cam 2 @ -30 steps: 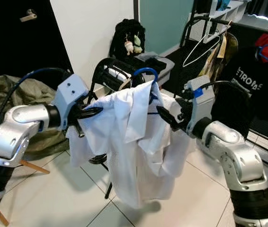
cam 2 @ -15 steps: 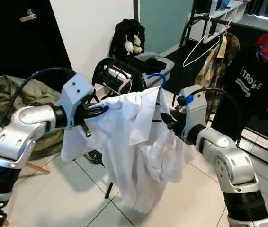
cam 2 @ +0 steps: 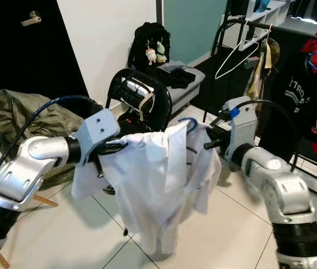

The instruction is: Hang hanger

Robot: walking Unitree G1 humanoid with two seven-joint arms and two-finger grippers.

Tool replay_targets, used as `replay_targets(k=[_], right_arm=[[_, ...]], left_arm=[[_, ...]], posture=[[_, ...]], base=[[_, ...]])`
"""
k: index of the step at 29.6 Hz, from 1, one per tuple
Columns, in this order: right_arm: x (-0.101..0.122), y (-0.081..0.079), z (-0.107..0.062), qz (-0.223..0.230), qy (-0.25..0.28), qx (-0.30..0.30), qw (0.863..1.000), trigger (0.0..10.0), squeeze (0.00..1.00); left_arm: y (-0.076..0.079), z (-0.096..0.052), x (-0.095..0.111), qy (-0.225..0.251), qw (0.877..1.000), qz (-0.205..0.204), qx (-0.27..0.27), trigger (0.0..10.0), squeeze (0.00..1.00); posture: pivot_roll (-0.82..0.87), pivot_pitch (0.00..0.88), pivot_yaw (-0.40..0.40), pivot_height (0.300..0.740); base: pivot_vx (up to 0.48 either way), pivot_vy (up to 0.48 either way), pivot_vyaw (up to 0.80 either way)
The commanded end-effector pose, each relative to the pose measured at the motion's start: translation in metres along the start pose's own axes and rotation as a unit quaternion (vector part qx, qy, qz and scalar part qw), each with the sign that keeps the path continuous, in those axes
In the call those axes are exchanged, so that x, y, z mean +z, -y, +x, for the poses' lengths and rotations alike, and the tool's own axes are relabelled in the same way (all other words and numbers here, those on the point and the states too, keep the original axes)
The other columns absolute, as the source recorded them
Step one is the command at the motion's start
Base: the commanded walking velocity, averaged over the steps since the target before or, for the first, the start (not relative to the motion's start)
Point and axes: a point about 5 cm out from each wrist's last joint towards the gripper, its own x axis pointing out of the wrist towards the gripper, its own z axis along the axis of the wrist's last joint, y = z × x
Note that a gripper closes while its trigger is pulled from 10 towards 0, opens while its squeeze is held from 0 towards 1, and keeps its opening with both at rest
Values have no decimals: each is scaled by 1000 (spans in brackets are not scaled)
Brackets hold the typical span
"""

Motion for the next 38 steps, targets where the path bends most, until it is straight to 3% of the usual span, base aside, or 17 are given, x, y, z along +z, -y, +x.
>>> replay_targets(k=[1,5,12,14,15,16,17,19,25,26,28,29,31,34,35,36,38], right_arm=[[8,7,-3,-10,17,-3,1000,0,0],[20,23,-9,-25,20,1,999,0,0],[32,23,-6,-25,30,17,999,0,0],[35,18,-4,-19,36,28,999,0,0],[36,1,2,-2,41,65,997,0,0],[36,1,2,-2,41,65,997,0,0],[33,-11,5,4,37,91,995,0,0],[31,-19,6,8,33,108,994,0,0],[24,-28,8,12,23,124,992,0,0],[17,-33,9,20,9,128,991,0,0],[17,-33,9,20,9,128,991,0,0],[12,-32,10,25,-5,121,992,0,0],[12,-32,10,25,-5,121,992,0,0],[8,-25,10,27,-18,104,994,0,0],[6,-13,7,27,-30,78,996,0,0],[6,-13,7,27,-30,78,996,0,0],[3,17,-2,18,-46,14,999,0,0]], left_arm=[[0,-5,-1,-5,1000,19,-9,10000,0],[-3,-10,-2,-16,999,44,-24,10000,0],[5,-1,2,-5,998,45,-33,10000,0],[11,5,3,3,998,40,-38,10000,0],[20,15,7,23,999,14,-36,10000,0],[20,15,7,23,999,14,-36,10000,0],[23,19,9,37,999,-7,-27,10000,0],[25,22,11,47,998,-22,-20,10000,0],[26,25,13,60,997,-45,-6,10000,0],[23,27,12,69,994,-75,30,10000,0],[23,27,12,69,994,-75,30,10000,0],[17,27,10,74,989,-105,68,10000,0],[17,27,10,74,989,-105,68,10000,0],[10,23,4,66,983,-129,110,10000,0],[3,19,-4,51,977,-144,146,10000,0],[3,19,-4,51,977,-144,146,10000,0],[-5,9,-18,18,973,-143,182,10000,0]], posture=[[-83,72,-8,740],[-84,74,-11,740],[-88,69,-6,740],[-88,69,-6,740],[-91,68,-2,740],[-91,68,-2,740],[-92,68,-2,740],[-92,68,-2,740],[-91,68,-2,740],[-86,67,-2,740],[-86,67,-2,740],[-85,67,-2,740],[-85,67,-2,740],[-87,62,-6,740],[-86,62,-8,740],[-86,62,-8,740],[-88,61,-7,740]], base=[[0,0,0],[0,0,0],[0,0,0],[0,0,0],[0,0,0],[0,0,0],[0,0,0],[0,0,0],[0,0,0],[0,0,0],[0,0,0],[0,0,0],[0,0,0],[0,0,0],[0,0,0],[0,0,0],[0,0,0]])
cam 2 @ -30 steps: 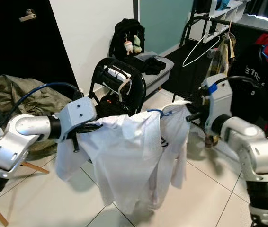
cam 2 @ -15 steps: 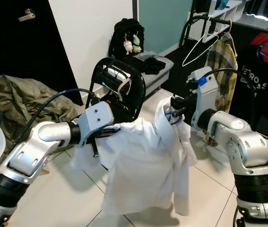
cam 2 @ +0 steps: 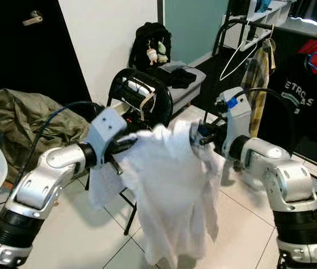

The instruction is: Hang hanger

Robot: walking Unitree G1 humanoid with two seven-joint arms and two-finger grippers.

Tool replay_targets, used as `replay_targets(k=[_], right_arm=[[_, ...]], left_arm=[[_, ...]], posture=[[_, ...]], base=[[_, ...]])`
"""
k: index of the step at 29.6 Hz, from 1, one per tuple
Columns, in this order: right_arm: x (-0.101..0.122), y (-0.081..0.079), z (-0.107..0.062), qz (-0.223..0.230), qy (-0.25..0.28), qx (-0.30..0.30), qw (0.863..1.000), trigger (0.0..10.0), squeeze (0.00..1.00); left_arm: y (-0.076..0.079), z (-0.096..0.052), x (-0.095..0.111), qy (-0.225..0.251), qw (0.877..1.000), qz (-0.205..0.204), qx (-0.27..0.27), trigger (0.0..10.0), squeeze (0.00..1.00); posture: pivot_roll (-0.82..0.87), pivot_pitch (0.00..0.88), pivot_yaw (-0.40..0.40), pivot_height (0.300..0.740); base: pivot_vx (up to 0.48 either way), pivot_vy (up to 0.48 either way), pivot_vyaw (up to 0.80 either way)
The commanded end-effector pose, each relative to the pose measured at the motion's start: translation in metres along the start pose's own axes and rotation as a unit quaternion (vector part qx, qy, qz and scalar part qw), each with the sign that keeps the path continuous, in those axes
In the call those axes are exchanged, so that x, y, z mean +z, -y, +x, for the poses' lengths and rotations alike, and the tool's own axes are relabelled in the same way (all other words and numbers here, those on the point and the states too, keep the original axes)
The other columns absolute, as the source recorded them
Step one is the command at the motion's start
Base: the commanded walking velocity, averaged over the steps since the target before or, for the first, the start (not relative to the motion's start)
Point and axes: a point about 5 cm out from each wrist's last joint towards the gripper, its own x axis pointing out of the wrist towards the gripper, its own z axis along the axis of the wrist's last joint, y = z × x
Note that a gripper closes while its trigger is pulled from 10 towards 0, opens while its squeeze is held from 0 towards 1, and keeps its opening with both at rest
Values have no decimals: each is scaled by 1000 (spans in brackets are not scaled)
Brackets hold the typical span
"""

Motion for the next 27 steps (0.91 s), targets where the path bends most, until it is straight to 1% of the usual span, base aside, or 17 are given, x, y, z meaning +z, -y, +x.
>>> replay_targets(k=[1,2,3,4,6,10,11,12,14,21,22,23,24,25,26,27], right_arm=[[-6,18,-9,5,-17,-43,999,0,0],[-8,34,-17,8,-22,-82,996,0,0],[-8,44,-23,10,-24,-110,994,0,0],[-8,44,-23,10,-24,-110,994,0,0],[-7,56,-30,14,-21,-144,989,0,0],[-6,59,-32,14,-19,-154,988,0,0],[-3,66,-36,14,-10,-173,985,0,0],[-3,66,-36,14,-10,-173,985,0,0],[1,72,-39,15,1,-190,982,0,0],[4,70,-35,16,9,-183,983,0,0],[5,66,-31,19,16,-177,984,0,0],[5,66,-31,19,16,-177,984,0,0],[7,60,-26,26,26,-168,985,0,0],[7,60,-26,26,26,-168,985,0,0],[9,50,-15,37,43,-151,987,0,0],[9,50,-15,37,43,-151,987,0,0]], left_arm=[[-15,-8,-8,-20,999,-1,44,10000,0],[-18,-11,-12,-33,998,7,49,10000,0],[-21,-14,-14,-41,998,14,51,10000,0],[-21,-14,-14,-41,998,14,51,10000,0],[-23,-16,-16,-49,997,21,53,10000,0],[-24,-16,-16,-51,997,22,56,10000,0],[-23,-17,-16,-55,997,28,52,10000,0],[-23,-17,-16,-55,997,28,52,10000,0],[-23,-17,-16,-58,997,34,49,10000,0],[-22,-15,-14,-52,997,36,52,10000,0],[-20,-13,-11,-45,997,30,52,10000,0],[-20,-13,-11,-45,997,30,52,10000,0],[-17,-10,-8,-35,998,18,54,10000,0],[-17,-10,-8,-35,998,18,54,10000,0],[-10,-4,-3,-15,998,-12,54,9843,0],[-10,-4,-3,-15,998,-12,54,9843,0]], posture=[[-88,61,-7,740],[-86,62,-7,740],[-86,62,-7,740],[-86,62,-7,740],[-84,65,-3,740],[-84,65,-2,740],[-82,65,0,740],[-82,65,0,740],[-81,66,-1,740],[-79,68,1,740],[-79,68,1,740],[-79,68,1,740],[-79,68,1,740],[-79,68,1,740],[-78,68,2,740],[-78,68,2,740]], base=[[0,0,0],[0,0,0],[0,0,0],[0,0,0],[0,0,0],[0,0,0],[0,0,0],[0,0,0],[0,0,0],[0,0,0],[0,0,0],[0,0,0],[0,0,0],[0,0,0],[0,0,0],[0,0,0]])
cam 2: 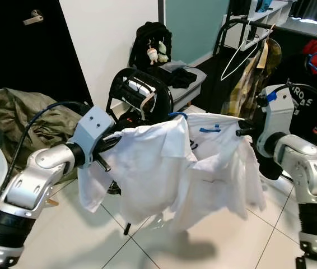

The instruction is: Hang hanger

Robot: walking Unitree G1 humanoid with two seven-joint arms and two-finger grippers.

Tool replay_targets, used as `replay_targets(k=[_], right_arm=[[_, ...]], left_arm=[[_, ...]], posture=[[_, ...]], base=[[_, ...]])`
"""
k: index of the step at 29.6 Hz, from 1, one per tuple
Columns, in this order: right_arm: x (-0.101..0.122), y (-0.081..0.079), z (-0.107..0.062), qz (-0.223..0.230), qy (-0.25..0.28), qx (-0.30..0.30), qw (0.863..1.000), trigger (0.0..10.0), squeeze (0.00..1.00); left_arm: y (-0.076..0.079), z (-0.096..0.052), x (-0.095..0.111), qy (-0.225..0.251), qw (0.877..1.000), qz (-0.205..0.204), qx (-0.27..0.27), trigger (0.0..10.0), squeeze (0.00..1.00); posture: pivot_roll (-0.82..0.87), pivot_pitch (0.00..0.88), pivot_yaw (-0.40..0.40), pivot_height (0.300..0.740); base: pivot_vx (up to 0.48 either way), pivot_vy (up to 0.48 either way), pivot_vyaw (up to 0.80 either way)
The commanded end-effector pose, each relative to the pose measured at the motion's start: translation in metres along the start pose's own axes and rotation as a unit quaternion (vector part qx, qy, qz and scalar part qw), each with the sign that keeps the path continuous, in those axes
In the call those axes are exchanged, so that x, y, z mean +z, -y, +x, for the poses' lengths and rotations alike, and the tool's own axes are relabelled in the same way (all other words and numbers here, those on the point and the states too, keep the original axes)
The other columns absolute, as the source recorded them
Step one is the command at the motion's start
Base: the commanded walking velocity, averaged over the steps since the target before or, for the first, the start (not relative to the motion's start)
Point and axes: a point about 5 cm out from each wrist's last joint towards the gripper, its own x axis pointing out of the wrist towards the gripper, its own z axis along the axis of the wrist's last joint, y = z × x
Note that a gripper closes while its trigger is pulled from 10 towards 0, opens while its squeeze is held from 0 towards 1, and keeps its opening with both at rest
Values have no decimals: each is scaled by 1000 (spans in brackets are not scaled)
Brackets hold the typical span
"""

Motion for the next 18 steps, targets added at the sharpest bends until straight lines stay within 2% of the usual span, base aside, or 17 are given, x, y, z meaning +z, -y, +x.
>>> replay_targets(k=[1,2,3,5,6,7,8,9,10,14,15,18], right_arm=[[7,-9,4,7,28,3,1000,0,0],[7,-9,4,7,28,3,1000,0,0],[8,-22,10,16,45,22,999,0,0],[8,-22,10,16,45,22,999,0,0],[9,-38,15,30,62,52,996,0,0],[9,-38,15,30,62,52,996,0,0],[7,-54,19,33,67,80,994,0,0],[7,-54,19,33,67,80,994,0,0],[4,-67,20,34,65,108,991,0,0],[-3,-76,18,27,53,137,989,0,0],[-4,-72,16,24,49,138,989,0,0],[-5,-70,15,22,48,135,989,0,0]], left_arm=[[1,2,13,31,999,-37,17,9725,0],[1,2,13,31,999,-37,17,9725,0],[12,7,19,50,996,-76,1,9647,0],[12,7,19,50,996,-76,1,9647,0],[29,12,27,72,989,-125,-34,9725,0],[29,12,27,72,989,-125,-34,9725,0],[46,13,34,94,980,-157,-84,10000,0],[46,13,34,94,980,-157,-84,10000,0],[57,12,39,109,971,-176,-119,10000,0],[57,7,39,116,968,-174,-139,10000,0],[51,6,36,113,971,-164,-133,10000,0],[48,5,35,111,973,-159,-127,10000,0]], posture=[[-78,68,2,740],[-78,68,2,740],[-78,68,2,740],[-78,68,2,740],[-81,67,6,740],[-81,67,6,740],[-81,68,5,740],[-81,68,5,740],[-81,68,4,740],[-80,72,4,740],[-80,72,4,740],[-80,72,4,740]], base=[[0,0,0],[0,0,0],[0,0,0],[0,0,0],[0,0,0],[0,0,0],[0,0,0],[0,0,0],[0,0,0],[0,0,0],[0,0,0],[0,0,0]])
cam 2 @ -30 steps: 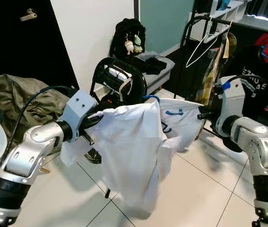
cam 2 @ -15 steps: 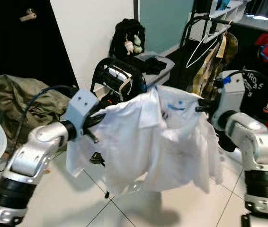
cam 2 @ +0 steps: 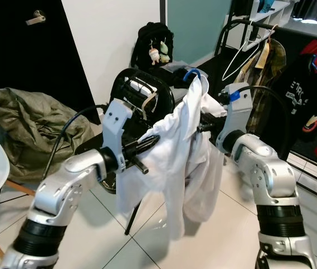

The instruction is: Hang hanger

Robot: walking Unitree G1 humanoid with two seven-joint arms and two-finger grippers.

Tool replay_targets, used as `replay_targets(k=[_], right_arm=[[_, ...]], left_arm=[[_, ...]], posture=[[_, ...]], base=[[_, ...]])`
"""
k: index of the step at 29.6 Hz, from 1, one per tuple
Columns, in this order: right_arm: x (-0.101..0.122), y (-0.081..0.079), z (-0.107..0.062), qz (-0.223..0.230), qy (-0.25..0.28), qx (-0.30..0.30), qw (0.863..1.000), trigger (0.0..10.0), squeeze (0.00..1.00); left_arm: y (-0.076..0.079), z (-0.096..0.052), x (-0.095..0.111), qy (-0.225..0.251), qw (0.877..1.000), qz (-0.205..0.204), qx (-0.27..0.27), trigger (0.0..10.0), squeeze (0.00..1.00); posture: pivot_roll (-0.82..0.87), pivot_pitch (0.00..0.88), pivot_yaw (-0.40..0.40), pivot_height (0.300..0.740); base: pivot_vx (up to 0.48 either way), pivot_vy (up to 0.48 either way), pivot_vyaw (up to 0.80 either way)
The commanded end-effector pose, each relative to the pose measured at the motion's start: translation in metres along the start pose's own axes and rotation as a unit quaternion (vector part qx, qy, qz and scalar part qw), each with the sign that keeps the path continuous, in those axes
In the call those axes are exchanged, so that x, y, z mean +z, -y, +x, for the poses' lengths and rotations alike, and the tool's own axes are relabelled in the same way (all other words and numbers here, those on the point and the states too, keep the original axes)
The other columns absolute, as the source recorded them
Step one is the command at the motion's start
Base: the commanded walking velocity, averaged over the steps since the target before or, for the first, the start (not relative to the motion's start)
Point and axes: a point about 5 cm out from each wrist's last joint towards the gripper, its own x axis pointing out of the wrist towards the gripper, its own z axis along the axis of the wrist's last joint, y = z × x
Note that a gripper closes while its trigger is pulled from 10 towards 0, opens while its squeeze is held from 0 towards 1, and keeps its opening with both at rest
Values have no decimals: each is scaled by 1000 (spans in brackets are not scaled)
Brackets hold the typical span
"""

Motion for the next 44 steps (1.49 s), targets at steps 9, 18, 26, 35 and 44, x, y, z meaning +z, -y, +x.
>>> replay_targets(k=[9,18,26,35,44], right_arm=[[14,11,-17,-19,37,8,999,10000,1000],[38,24,-61,-95,70,79,990,10000,1000],[39,39,-90,-191,-1,91,977,10000,0],[18,45,-96,-247,-95,80,961,10000,0],[-17,35,-99,-169,-96,134,972,10000,0]], left_arm=[[-7,-8,11,20,999,27,-9,10000,0],[-26,-23,18,13,998,66,-12,10000,0],[-44,-39,23,-37,988,145,-44,10000,0],[-73,-49,45,-48,978,202,-2,10000,0],[-77,-54,96,90,987,137,-1,10000,0]], posture=[[-85,75,5,740],[-94,70,3,740],[-98,60,5,740],[-94,54,10,740],[-89,58,13,740]], base=[[0,0,0],[0,0,0],[0,0,0],[0,0,0],[0,0,0]])
